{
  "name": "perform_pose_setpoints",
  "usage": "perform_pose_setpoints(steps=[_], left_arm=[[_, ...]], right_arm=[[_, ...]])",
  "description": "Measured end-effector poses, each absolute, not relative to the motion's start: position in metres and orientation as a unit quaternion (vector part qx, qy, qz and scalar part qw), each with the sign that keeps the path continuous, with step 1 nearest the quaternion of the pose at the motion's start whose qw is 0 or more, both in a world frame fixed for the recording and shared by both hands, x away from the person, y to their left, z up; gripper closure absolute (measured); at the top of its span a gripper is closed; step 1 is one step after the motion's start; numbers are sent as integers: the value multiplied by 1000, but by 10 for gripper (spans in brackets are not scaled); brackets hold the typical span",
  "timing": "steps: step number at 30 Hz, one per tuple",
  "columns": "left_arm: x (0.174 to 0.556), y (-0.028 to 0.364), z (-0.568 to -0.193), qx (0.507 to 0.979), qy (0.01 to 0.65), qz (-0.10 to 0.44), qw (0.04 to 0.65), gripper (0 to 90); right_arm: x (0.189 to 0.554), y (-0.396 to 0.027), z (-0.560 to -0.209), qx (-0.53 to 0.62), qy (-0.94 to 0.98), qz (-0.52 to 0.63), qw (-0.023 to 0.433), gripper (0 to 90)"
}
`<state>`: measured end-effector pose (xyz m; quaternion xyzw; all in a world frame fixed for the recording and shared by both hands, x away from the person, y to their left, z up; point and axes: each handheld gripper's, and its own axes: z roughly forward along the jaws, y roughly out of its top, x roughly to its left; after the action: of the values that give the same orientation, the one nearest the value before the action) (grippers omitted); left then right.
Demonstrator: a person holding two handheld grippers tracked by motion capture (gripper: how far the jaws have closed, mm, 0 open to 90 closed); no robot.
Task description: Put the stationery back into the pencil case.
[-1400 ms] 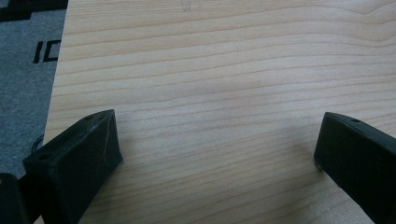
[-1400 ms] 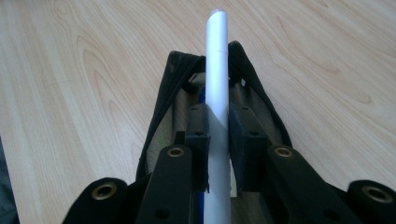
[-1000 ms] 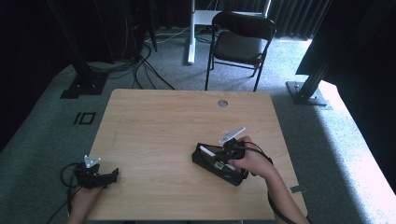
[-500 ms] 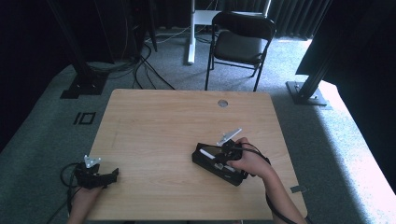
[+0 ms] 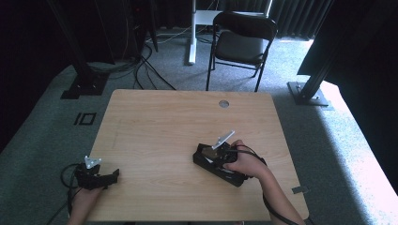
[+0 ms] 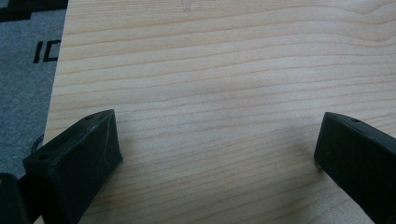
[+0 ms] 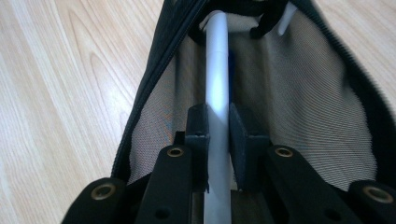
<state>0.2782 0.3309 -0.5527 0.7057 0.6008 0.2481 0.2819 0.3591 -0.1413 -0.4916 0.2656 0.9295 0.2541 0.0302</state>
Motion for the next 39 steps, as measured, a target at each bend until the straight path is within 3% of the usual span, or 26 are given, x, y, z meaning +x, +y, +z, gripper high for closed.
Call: perform_pose_setpoints(steps=[11,24,39], left_arm=[[278,331,-553,706,601,248,282,6],[278,331,-553,706,601,248,282,6],[278,331,-553,706,601,248,282,6]], right_arm=[[360,-142,-495,270,929,252,19,741],[361,-155,-466,272,906,323,33,691],[362,-169,-453,285,881,374,54,559]])
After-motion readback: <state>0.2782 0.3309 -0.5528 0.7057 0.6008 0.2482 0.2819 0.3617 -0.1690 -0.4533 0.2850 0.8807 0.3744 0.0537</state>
